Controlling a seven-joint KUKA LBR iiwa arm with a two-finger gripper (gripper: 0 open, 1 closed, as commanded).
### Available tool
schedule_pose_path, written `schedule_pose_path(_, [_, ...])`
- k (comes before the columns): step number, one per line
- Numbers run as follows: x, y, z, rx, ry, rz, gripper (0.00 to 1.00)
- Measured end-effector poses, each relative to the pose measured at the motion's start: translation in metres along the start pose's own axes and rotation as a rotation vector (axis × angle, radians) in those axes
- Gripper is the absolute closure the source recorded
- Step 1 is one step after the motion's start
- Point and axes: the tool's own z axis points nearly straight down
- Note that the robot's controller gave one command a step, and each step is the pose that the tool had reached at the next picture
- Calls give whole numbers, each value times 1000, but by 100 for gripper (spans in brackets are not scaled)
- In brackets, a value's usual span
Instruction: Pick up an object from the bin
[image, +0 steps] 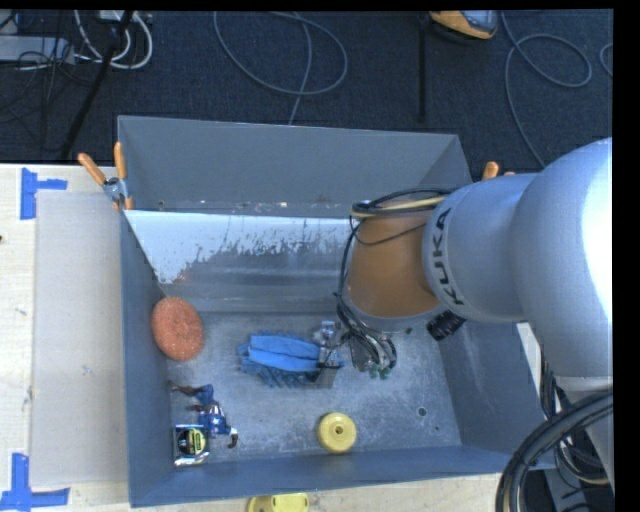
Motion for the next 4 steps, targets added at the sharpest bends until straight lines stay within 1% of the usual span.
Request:
schedule_pose_path(1, [0,0,0,0,0,-1,100])
schedule_pose_path(2, [-20,-9,0,0,0,6,100])
schedule_pose_path(3, [-32,6,0,0,-1,5,100])
schedule_pose_path(4, [-43,-22,-35,-2,3,-1,100])
